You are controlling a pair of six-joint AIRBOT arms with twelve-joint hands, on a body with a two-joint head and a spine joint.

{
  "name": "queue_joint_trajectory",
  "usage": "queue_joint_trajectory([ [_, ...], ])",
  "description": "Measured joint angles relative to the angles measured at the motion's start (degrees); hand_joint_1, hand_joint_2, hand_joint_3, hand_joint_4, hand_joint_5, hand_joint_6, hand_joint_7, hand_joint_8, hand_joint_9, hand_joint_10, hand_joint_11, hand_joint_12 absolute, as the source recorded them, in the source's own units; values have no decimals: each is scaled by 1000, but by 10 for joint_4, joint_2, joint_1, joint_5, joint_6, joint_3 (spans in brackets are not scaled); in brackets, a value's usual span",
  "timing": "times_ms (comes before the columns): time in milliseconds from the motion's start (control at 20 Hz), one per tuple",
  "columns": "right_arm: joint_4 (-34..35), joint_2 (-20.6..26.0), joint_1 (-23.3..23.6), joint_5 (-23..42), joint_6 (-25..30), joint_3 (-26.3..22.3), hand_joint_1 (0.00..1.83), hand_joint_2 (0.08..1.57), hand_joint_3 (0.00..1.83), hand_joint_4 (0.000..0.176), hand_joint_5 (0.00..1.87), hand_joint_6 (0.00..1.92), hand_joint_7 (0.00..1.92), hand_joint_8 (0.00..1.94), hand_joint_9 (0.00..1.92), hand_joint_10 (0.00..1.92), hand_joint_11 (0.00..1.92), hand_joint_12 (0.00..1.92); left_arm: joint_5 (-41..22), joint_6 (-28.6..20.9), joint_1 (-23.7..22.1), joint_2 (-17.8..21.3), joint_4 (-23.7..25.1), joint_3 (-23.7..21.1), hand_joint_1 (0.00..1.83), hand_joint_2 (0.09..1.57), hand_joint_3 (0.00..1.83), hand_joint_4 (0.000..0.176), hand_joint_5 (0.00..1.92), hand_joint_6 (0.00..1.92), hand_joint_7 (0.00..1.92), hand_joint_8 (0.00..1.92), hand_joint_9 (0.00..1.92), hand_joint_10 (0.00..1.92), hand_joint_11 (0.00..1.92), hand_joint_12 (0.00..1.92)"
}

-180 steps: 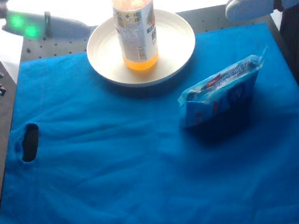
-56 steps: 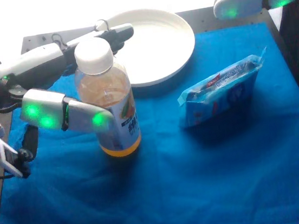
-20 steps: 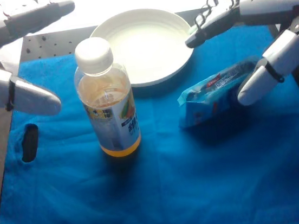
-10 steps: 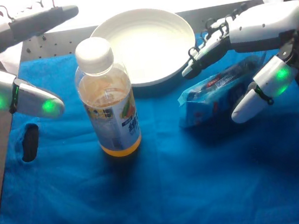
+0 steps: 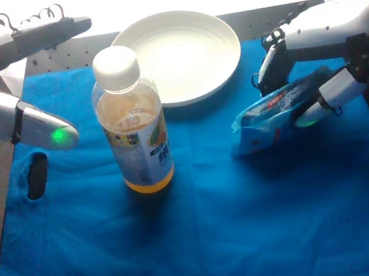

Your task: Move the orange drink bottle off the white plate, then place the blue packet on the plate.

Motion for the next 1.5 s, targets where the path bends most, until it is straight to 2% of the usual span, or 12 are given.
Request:
queue_joint_trajectory([
  [100,9,-10,0,0,0,11,1263,1107,1,0,1160,432,924,1314,572,1358,291,1658,-2,-3,7,0,0,0,656,653,5,48,0,0,0,0,0,0,0,0],
  [200,21,-14,0,0,0,13,1198,1070,0,0,1118,687,805,1257,497,1554,267,1802,2,-3,10,0,0,0,638,673,12,18,0,0,0,0,0,0,0,0],
  [300,24,-23,0,3,0,21,1250,1096,0,0,1176,496,919,1239,530,1239,236,1707,2,-4,10,0,0,5,644,683,13,31,0,0,0,0,0,0,0,0],
  [450,21,-26,24,12,-2,28,1227,1136,0,0,1088,664,762,1416,484,1493,319,1894,11,-3,10,0,-3,11,593,694,12,43,0,0,0,0,0,0,0,0],
  [650,38,-28,81,24,-1,47,1160,1097,0,0,1058,813,593,1468,523,1695,463,1906,16,-4,10,0,-4,11,623,710,15,111,0,0,0,0,0,0,0,0],
  [750,30,-37,94,24,-2,57,1148,1076,0,0,1065,835,514,1670,461,1902,471,1920,15,-4,10,0,-4,11,571,738,22,99,0,0,0,0,0,0,0,0],
  [950,36,-78,119,24,-2,101,1243,1087,0,0,1166,556,952,1169,633,1421,440,1921,15,-4,10,0,-4,11,572,728,10,125,0,0,0,0,0,0,0,0],
  [1050,36,-104,121,26,-2,125,1188,1040,0,0,1180,620,868,993,714,1443,599,1872,14,-8,10,-3,-3,16,572,721,4,111,0,0,0,0,0,0,0,0],
  [1150,29,-125,121,28,0,146,1213,1013,0,0,1282,405,886,1230,749,1648,656,1911,12,-10,10,-3,-2,16,571,711,0,60,0,0,0,0,0,0,0,0],
  [1250,34,-147,121,26,-1,175,1207,998,0,0,1282,438,789,1548,687,1897,667,1921,8,-10,7,-3,1,16,534,724,6,72,0,0,0,0,0,0,0,0],
  [1400,38,-167,121,18,2,200,1198,1023,1,0,1202,584,751,1841,740,1921,789,1921,2,-10,-9,-5,10,19,565,694,0,132,0,0,0,0,0,0,0,0],
  [1500,41,-184,121,8,2,221,1191,1033,1,0,1170,643,777,1522,528,1850,450,1921,2,-13,-19,-11,13,22,585,691,0,164,0,0,0,0,0,0,0,0],
])
